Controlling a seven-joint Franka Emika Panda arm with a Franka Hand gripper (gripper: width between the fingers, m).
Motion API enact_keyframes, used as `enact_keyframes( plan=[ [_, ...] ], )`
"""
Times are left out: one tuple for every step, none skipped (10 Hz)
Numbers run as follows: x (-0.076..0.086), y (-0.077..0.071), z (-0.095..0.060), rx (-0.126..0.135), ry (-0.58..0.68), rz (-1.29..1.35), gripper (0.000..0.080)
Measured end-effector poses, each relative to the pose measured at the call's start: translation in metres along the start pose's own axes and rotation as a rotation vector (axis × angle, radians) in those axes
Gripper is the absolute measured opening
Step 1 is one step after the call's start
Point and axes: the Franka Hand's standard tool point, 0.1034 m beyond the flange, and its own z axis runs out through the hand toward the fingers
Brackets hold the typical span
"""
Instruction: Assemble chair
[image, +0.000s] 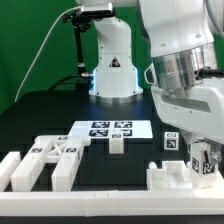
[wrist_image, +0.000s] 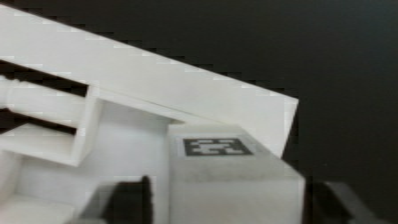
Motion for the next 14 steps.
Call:
enact_keyframes(
  plan=[
    [0.0001,0.0001,0.0001,-0.004,0.005,-0.156,0.0522],
    [0.0029,-0.0008,-0.0009,-0.003,0.007,-0.375,0.0522],
    [0.0012,-0.0008,-0.001,-0.018,0.008,-0.551,0.0626],
    [-0.0027,-0.0006,0.0003,-0.027,0.011,-0.659,0.0645],
    [-0.0021,0.0011,0.0008,-0.025,0.017,-0.74,0.0645],
    [-0.0012,0.0017,0.0012,-0.026,0.016,-0.776,0.0645],
    [-0.0004,0.002,0.0013,-0.029,0.016,-0.869,0.0649],
    [0.0,0.0022,0.0016,-0.035,0.019,-0.972,0.0649],
    [0.0007,-0.0017,0.0037,-0.076,0.049,-1.272,0.0649],
    [-0.0001,-0.0029,0.007,-0.087,0.056,-1.377,0.0649],
    [0.0005,-0.0028,0.0065,-0.077,0.055,-1.279,0.0649],
    [0.0011,-0.0025,0.0067,-0.079,0.056,-1.283,0.0558],
    [0.0007,-0.0026,0.0068,-0.076,0.056,-1.235,0.0389],
    [0.0004,-0.0026,0.0069,-0.073,0.058,-1.176,0.0389]
  ],
)
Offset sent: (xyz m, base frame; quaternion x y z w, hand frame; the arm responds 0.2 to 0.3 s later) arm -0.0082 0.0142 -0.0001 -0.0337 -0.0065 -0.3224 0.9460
